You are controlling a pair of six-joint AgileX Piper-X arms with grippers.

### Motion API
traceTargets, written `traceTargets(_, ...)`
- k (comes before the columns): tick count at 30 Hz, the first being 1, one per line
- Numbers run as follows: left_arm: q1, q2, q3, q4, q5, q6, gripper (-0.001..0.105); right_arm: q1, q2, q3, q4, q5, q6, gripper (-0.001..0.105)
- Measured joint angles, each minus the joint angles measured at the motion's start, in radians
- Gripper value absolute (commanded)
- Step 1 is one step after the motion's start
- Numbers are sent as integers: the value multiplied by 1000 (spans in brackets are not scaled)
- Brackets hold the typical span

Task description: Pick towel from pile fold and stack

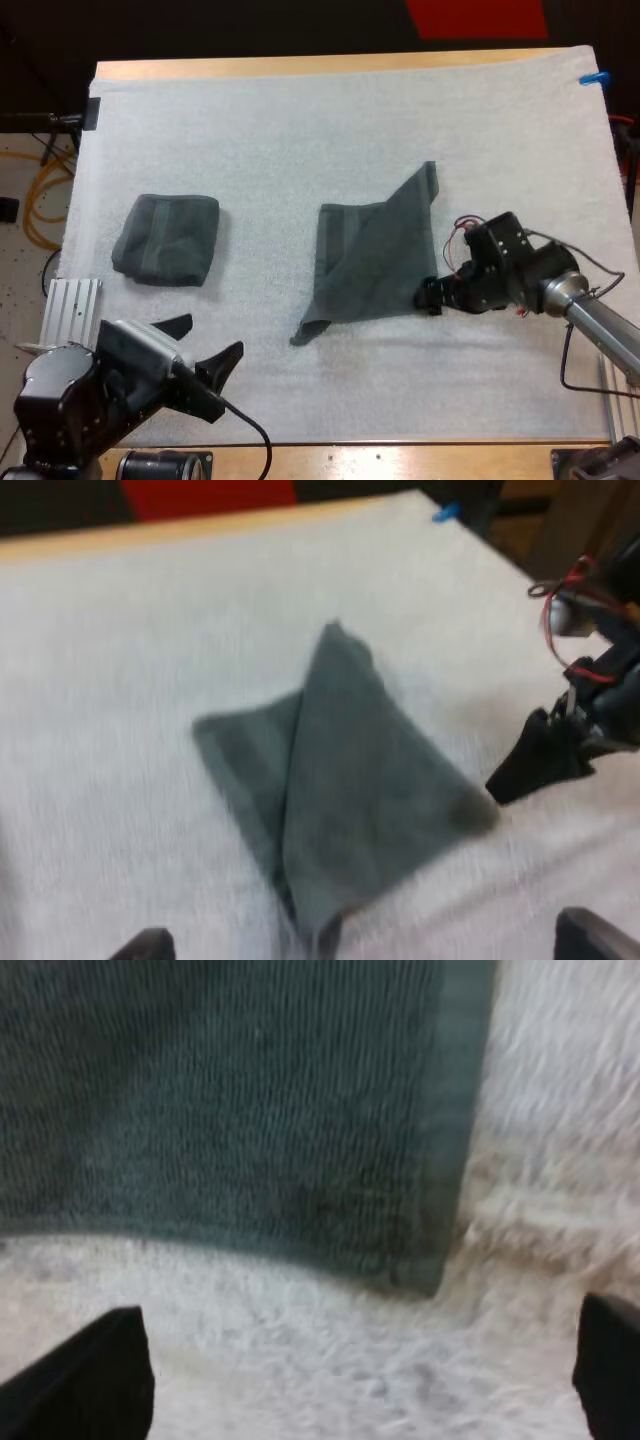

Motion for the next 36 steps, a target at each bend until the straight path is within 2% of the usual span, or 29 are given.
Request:
traceTargets(4,0,1,50,47,-17,-20,71,0,15,64,-129,-73,99,82)
traceTargets(7,0,2,81,77,-19,-19,71,0,45,80,-192,-82,170,82)
traceTargets(11,0,2,91,89,-19,-19,71,0,85,80,-237,-86,205,81)
traceTargets(14,0,2,91,89,-19,-19,71,-1,106,79,-260,-112,224,76)
traceTargets(17,0,2,91,89,-19,-19,71,-2,124,75,-271,-124,240,62)
traceTargets(20,0,2,91,89,-19,-19,71,-2,134,75,-272,-118,240,39)
traceTargets(22,0,2,91,89,-19,-19,71,-2,142,75,-272,-107,240,18)
traceTargets(23,0,2,91,89,-19,-19,71,-2,145,75,-272,-103,240,14)
traceTargets(24,0,2,91,89,-19,-19,71,-2,146,75,-270,-101,240,4)
traceTargets(25,0,2,91,89,-19,-19,71,-2,146,75,-263,-101,236,0)
traceTargets(30,-8,2,98,89,22,-20,71,-2,84,78,-165,-51,147,0)
traceTargets(34,-59,7,126,88,75,-22,71,0,-35,78,-21,48,64,0)
traceTargets(36,-82,20,136,88,77,-22,71,0,-84,78,54,77,36,0)
